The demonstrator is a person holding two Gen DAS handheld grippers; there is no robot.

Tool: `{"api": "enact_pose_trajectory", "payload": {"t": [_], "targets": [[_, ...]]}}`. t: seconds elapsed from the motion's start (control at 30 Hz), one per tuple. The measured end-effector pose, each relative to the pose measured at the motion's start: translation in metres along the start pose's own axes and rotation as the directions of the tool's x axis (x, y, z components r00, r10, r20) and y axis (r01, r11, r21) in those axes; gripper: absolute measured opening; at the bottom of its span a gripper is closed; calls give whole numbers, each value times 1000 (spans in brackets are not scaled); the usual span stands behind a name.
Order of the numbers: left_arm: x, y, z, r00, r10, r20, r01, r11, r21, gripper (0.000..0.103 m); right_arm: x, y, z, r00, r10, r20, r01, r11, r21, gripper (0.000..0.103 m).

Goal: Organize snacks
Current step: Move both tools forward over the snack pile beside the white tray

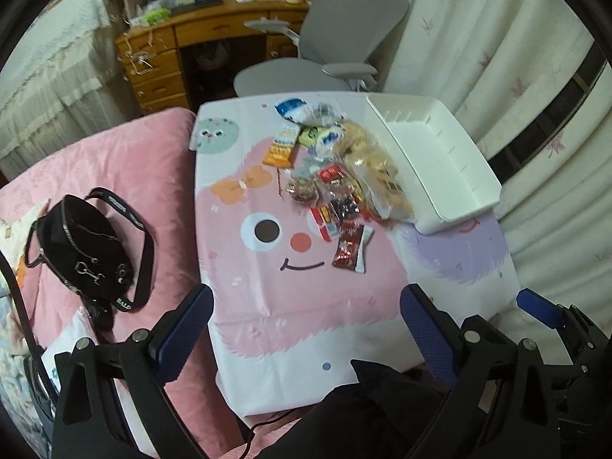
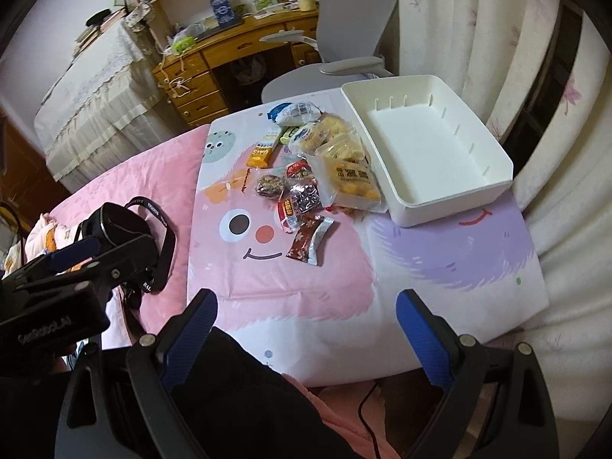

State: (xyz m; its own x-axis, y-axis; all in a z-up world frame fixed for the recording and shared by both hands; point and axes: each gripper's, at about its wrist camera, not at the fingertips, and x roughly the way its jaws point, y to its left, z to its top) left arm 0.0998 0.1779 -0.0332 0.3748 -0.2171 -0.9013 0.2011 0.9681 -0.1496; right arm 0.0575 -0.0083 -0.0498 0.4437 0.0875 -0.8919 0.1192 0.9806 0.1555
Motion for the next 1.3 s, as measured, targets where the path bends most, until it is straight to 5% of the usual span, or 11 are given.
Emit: {"api": "enact_pose_trajectory", "payload": {"t": [0.27,0.6,0.97,1.3], "targets": [[29,7,13,997,-63,-52,64,998,1,96,8,3,1,996,-94,8,93,995,20,95],[72,17,55,994,1,-113,-6,999,-41,94,45,-7,38,989,-146,9,146,989,-13,95],[159,26,114,976,42,-215,-61,995,-82,94,113,-6,86,988,-150,-34,143,976,-164,95],[244,38,136,966,12,-259,-49,989,-137,94,182,5,94,972,-220,-78,183,925,-333,90]]}}
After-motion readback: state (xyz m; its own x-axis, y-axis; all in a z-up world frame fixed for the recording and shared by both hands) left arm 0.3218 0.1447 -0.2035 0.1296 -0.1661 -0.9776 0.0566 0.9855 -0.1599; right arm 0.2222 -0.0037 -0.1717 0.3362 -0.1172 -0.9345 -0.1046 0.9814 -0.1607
